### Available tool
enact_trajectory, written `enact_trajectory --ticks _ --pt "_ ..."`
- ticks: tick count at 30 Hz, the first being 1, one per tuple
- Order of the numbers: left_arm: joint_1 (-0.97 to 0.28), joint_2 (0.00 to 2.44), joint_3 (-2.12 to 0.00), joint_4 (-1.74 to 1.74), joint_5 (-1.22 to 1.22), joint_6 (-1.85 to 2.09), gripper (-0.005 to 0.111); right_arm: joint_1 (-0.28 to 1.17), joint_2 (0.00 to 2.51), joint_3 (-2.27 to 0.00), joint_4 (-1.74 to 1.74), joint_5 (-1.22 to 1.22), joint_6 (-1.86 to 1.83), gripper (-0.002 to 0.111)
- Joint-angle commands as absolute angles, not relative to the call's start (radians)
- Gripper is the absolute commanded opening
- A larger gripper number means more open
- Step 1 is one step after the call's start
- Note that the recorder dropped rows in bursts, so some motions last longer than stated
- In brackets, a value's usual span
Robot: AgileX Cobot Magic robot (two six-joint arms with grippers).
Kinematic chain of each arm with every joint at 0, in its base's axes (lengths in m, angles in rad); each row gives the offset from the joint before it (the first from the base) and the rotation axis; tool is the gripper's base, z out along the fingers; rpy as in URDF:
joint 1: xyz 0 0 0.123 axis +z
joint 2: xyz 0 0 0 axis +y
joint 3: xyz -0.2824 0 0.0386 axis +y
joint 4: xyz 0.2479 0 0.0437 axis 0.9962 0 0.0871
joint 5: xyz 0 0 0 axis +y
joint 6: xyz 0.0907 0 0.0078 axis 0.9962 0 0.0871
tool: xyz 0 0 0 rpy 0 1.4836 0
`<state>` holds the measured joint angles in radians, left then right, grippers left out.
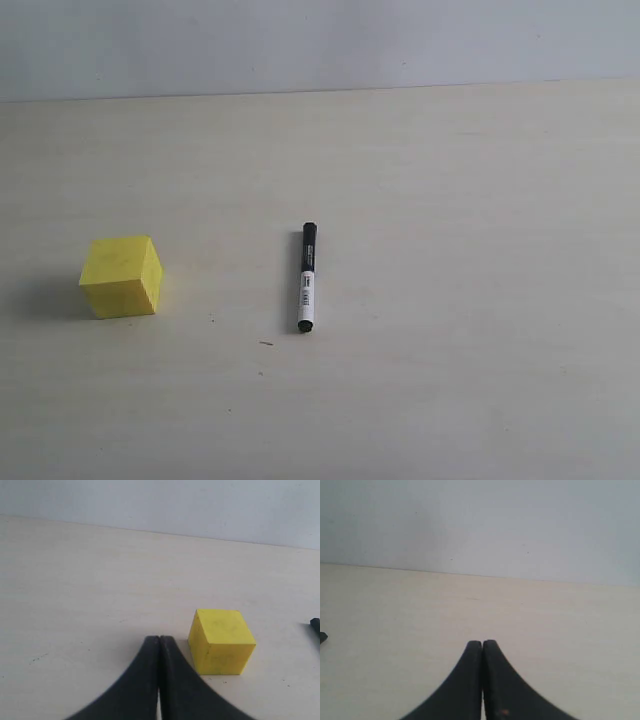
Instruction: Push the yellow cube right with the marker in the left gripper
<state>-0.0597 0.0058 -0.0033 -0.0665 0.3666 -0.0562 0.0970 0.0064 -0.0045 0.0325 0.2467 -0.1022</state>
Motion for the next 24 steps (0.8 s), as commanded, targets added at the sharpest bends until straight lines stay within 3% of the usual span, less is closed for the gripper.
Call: enact_trajectory --ticks 1,15,24 --pt "-0.058 0.0 0.0 -0.061 0.358 -0.06 0.0 0.093 0.0 0.0 0.027 0.237 -0.103 0.0" --pt "-0.058 0.0 0.0 -0.012 0.352 -0.056 0.0 0.093 0.0 0.0 0.027 0.237 -0.103 0.0" --pt "-0.058 0.0 0.0 -0.014 0.073 -0.056 0.0 0.093 0.0 0.0 0.027 0.237 -0.103 0.0"
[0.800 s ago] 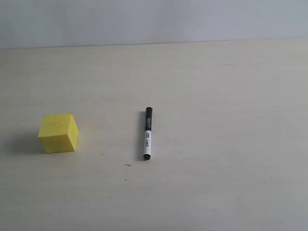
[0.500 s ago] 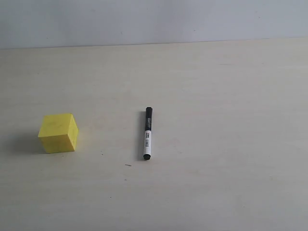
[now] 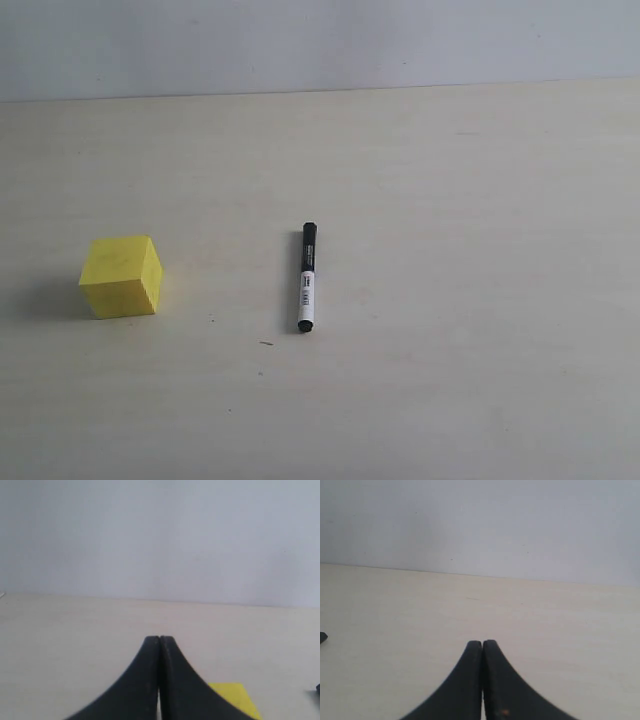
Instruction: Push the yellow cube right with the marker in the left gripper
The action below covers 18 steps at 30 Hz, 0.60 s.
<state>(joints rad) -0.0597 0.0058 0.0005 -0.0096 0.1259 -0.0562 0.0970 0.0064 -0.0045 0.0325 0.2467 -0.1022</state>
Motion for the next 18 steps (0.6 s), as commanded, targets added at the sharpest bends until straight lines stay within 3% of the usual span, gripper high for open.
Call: enact_trajectory --ticks 1,7,11,16,18 --pt "-0.058 0.0 0.0 -0.014 0.073 -0.056 0.0 0.093 0.0 0.0 0.027 0.237 -0.103 0.0" --pt "-0.058 0.0 0.0 -0.014 0.073 -0.058 0.0 0.093 0.0 0.0 0.027 0.237 -0.103 0.0" --pt "-0.06 0.0 0.0 -0.206 -0.025 -0.423 0.0 0.093 0.0 0.0 0.027 0.237 -0.103 0.0" --pt "-0.06 0.0 -0.033 -0.123 -0.384 -0.496 0.0 0.093 0.0 0.0 0.027 0.237 -0.103 0.0" --pt "-0.06 0.046 -0.117 -0.121 -0.375 -0.423 0.0 0.093 0.0 0.0 0.027 0.237 -0.103 0.0"
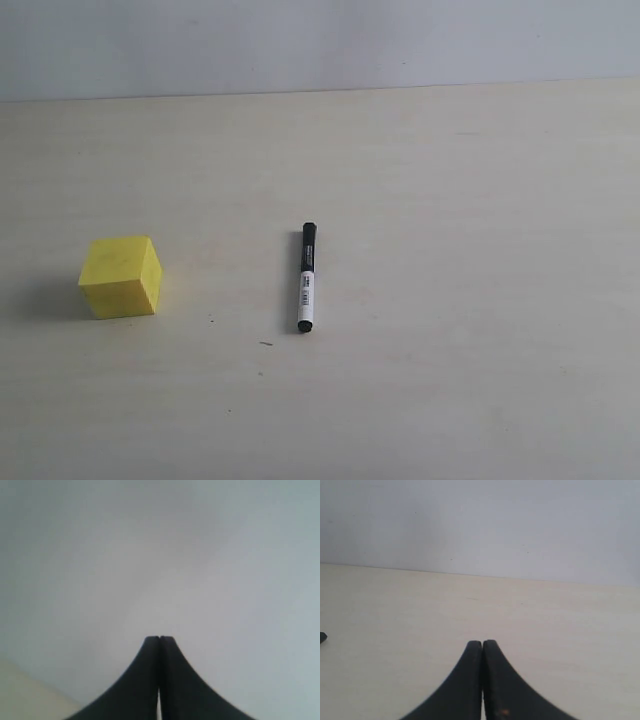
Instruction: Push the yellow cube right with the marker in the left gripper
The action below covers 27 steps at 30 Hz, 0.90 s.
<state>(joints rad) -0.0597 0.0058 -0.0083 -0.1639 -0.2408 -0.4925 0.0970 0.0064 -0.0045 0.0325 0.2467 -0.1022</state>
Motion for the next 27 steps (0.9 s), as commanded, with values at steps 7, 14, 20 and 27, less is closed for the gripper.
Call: enact_trajectory --ticks 7,14,20,27 --pt "-0.058 0.559 -0.527 -0.138 0.044 -0.29 0.0 0.093 0.0 0.0 0.035 0.237 -0.103 0.0" --pt "-0.094 1.125 -0.953 -0.152 0.867 -0.14 0.0 0.093 0.0 0.0 0.035 0.237 -0.103 0.0" --pt "-0.328 1.364 -1.085 -0.143 1.021 -0.22 0.0 0.093 0.0 0.0 0.035 0.237 -0.103 0.0" --pt "-0.634 1.587 -1.211 -0.117 1.018 -0.342 0.0 0.093 0.0 0.0 0.035 0.237 -0.103 0.0"
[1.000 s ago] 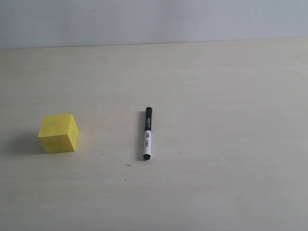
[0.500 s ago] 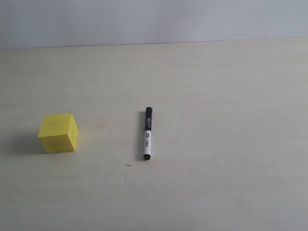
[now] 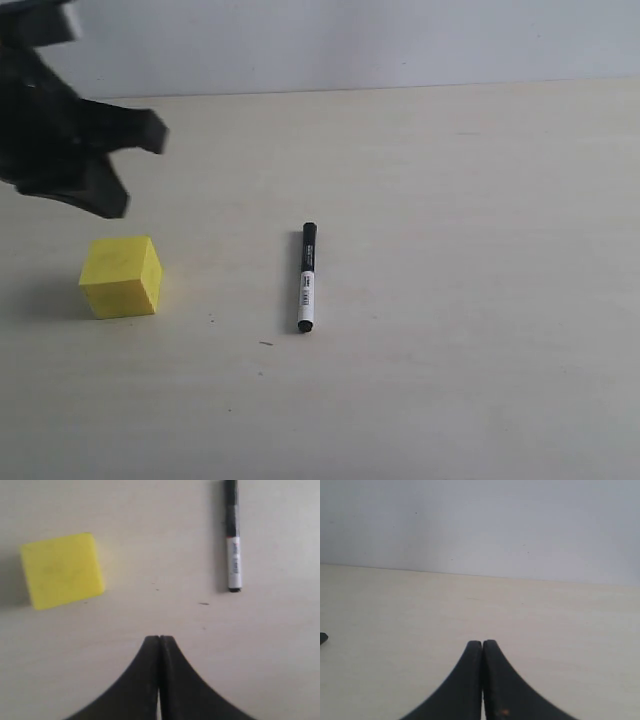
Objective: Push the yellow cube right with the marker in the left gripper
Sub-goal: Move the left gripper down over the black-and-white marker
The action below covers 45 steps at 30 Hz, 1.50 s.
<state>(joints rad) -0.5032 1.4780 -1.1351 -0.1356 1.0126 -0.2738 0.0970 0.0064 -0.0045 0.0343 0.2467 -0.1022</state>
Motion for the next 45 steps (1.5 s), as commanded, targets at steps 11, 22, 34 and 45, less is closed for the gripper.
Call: enact_trajectory --ticks 11,22,34,45 --pt "-0.866 1.929 -1.49 0.091 1.014 -0.458 0.002 0.093 0.0 0.0 0.035 0.237 -0.103 0.0" --pt "-0.866 2.071 -1.506 0.087 0.982 -0.56 0.033 0.093 0.0 0.0 0.035 0.237 -0.103 0.0" --pt "-0.857 2.143 -1.506 0.091 0.939 -0.611 0.033 0.093 0.0 0.0 0.035 0.237 -0.103 0.0" --pt "-0.857 2.157 -1.506 0.091 0.898 -0.627 0.033 0.093 0.0 0.0 0.035 0.237 -0.103 0.0"
